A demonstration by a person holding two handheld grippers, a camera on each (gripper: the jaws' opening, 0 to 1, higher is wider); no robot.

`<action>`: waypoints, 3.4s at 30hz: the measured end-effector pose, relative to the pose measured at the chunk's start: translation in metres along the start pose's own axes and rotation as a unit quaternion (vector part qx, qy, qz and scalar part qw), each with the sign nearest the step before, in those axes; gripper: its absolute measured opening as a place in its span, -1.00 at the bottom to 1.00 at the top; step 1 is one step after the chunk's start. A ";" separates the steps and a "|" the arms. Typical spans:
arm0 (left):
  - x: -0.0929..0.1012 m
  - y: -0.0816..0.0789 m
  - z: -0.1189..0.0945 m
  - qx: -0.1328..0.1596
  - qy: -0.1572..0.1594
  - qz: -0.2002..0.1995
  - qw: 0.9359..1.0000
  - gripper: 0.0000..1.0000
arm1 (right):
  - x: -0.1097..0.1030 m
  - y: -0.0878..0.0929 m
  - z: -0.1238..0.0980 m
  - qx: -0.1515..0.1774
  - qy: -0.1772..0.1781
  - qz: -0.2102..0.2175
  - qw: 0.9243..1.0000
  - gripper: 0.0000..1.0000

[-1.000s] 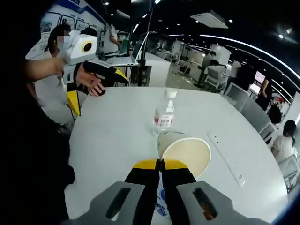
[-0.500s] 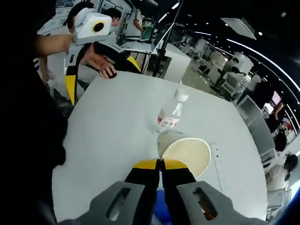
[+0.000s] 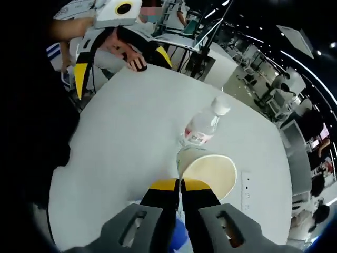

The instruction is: Arrange the tabletop items into an orderly group along one side of the table until the central work area is clear of visible clutter.

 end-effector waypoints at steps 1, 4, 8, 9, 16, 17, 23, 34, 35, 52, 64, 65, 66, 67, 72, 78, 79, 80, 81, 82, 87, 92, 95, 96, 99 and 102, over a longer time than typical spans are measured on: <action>0.000 0.001 0.000 -0.001 0.000 -0.001 1.000 0.99 | 0.000 -0.001 0.002 -0.010 -0.004 -0.012 1.000 -1.00; 0.000 0.003 -0.002 -0.001 -0.001 -0.003 1.000 0.99 | 0.001 0.002 0.016 -0.031 -0.024 -0.043 0.998 -1.00; -0.001 0.007 -0.005 -0.002 -0.003 -0.007 1.000 0.99 | 0.000 -0.001 0.022 -0.041 -0.040 -0.057 0.997 -1.00; -0.001 0.007 -0.005 -0.003 -0.003 -0.007 1.000 0.99 | 0.000 0.000 0.023 -0.045 -0.044 -0.061 0.996 -1.00; -0.003 0.012 -0.010 -0.002 -0.008 -0.016 1.000 0.99 | 0.001 0.002 0.036 -0.076 -0.069 -0.113 0.988 -1.00; -0.003 0.012 -0.010 -0.002 -0.009 -0.017 1.000 0.99 | 0.001 0.001 0.036 -0.082 -0.070 -0.120 0.987 -1.00; -0.001 0.016 -0.013 -0.003 -0.012 -0.022 1.000 0.99 | 0.004 0.004 0.048 -0.104 -0.080 -0.153 0.980 -1.00; -0.002 0.019 -0.018 -0.001 -0.017 -0.031 0.999 0.99 | 0.006 0.007 0.064 -0.138 -0.088 -0.216 0.963 -1.00; -0.003 0.020 -0.018 -0.002 -0.017 -0.031 0.999 0.99 | 0.006 0.007 0.066 -0.140 -0.090 -0.216 0.962 -1.00; -0.005 0.021 -0.018 -0.007 -0.013 -0.031 0.999 0.99 | 0.001 0.013 0.077 -0.155 -0.104 -0.247 0.951 -1.00; -0.009 0.023 -0.016 -0.010 -0.013 -0.032 0.999 0.99 | 0.002 0.012 0.079 -0.147 -0.100 -0.246 0.953 -0.96; -0.010 0.023 -0.016 -0.010 -0.013 -0.032 0.999 0.99 | 0.002 0.012 0.080 -0.146 -0.102 -0.246 0.953 -0.96; -0.011 0.023 -0.015 -0.008 -0.013 -0.033 0.999 0.99 | 0.002 0.012 0.080 -0.146 -0.102 -0.246 0.953 -0.96; -0.011 0.023 -0.015 -0.008 -0.012 -0.034 0.999 0.99 | 0.002 0.012 0.081 -0.145 -0.101 -0.245 0.953 -0.95; -0.011 0.023 -0.013 -0.009 -0.011 -0.034 0.999 0.99 | 0.003 0.011 0.081 -0.137 -0.094 -0.245 0.955 -0.87; -0.010 0.023 -0.012 -0.009 -0.008 -0.033 0.999 0.99 | 0.006 0.011 0.080 -0.134 -0.083 -0.245 0.957 -0.79; -0.009 0.023 -0.012 -0.009 -0.008 -0.033 0.999 0.99 | 0.006 0.010 0.080 -0.131 -0.081 -0.243 0.958 -0.79; -0.009 0.023 -0.012 -0.009 -0.008 -0.033 0.999 0.99 | 0.007 0.009 0.079 -0.128 -0.080 -0.241 0.959 -0.78; -0.008 0.023 -0.012 -0.009 -0.007 -0.033 0.999 0.99 | 0.007 0.009 0.079 -0.128 -0.078 -0.241 0.959 -0.77; -0.008 0.023 -0.012 -0.009 -0.007 -0.033 0.999 0.99 | 0.008 0.008 0.078 -0.129 -0.075 -0.244 0.958 -0.75; -0.007 0.023 -0.013 -0.009 -0.007 -0.033 0.999 0.99 | 0.011 0.003 0.072 -0.121 -0.062 -0.235 0.962 -0.67; -0.008 0.023 -0.013 -0.008 -0.007 -0.032 0.999 0.99 | 0.012 0.001 0.065 -0.112 -0.041 -0.201 0.972 -0.43; -0.008 0.023 -0.013 -0.010 -0.005 -0.031 0.999 0.99 | 0.015 -0.001 0.061 -0.101 -0.023 -0.186 0.977 -0.31; -0.008 0.023 -0.013 -0.011 -0.005 -0.029 0.999 0.99 | 0.015 -0.002 0.059 -0.099 -0.019 -0.183 0.978 -0.22; -0.009 0.023 -0.013 -0.010 -0.005 -0.029 1.000 0.99 | 0.014 -0.002 0.055 -0.093 -0.007 -0.164 0.982 -0.13; -0.009 0.021 -0.013 -0.007 -0.006 -0.030 1.000 0.99 | 0.013 -0.002 0.050 -0.080 0.009 -0.126 0.989 -0.08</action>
Point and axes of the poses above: the point that each gripper's makers call its tool centre point, and the gripper's own axes: z roughly forward along the fingers, x roughly to its right, y roughly out of its underside, the point moved 5 cm from there along -z, roughly backward along the fingers, and after that the axes turned 8 degrees about -z, right-handed, at the moved point
